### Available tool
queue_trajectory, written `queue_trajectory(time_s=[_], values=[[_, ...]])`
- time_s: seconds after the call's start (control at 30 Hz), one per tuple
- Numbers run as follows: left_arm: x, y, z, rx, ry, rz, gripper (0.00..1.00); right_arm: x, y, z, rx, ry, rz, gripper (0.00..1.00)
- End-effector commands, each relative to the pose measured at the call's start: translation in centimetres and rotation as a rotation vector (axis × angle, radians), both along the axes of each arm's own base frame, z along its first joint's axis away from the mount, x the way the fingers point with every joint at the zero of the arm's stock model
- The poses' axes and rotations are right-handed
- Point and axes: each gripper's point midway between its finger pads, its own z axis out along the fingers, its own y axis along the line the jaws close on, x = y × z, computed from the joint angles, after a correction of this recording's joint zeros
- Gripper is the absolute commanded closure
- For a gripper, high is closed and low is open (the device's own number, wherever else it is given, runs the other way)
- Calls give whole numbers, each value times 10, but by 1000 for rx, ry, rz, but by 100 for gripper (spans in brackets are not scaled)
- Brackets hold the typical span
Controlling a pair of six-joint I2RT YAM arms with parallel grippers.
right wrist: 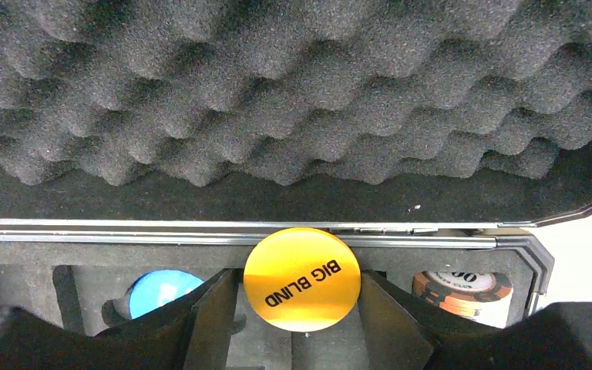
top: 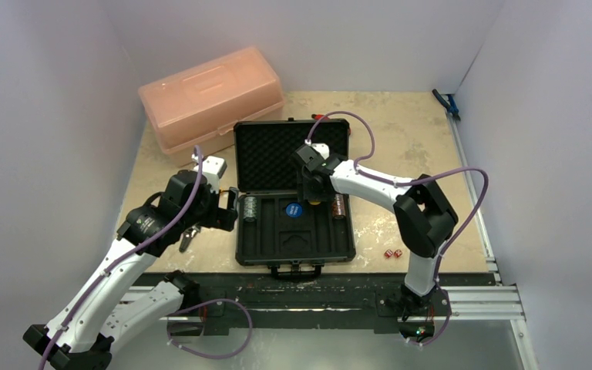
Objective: Pack up texas hold em set
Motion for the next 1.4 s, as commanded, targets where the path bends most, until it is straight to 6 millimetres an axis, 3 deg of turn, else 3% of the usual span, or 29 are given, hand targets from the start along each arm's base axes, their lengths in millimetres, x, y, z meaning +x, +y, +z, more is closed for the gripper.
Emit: queue_trajectory(time_s=[0.0,0.27,0.47,0.93,1.37], values=[[3,0,6,-4,-29,-11,5,13,2,12,-19,-53,-14,41],[3,0,5,-4,-26,-12,5,15,-2,12,-45,-55,-26,56],[3,0,5,-3,-27,-14,5,15,-6,26,-50,-81,-23,64],[4,-1,5,0,-23,-12,5,-8,-2,68,1,-118,22,66],[4,0,5,0,-27,-11,5,-40,7,78,56,-101,27,68]])
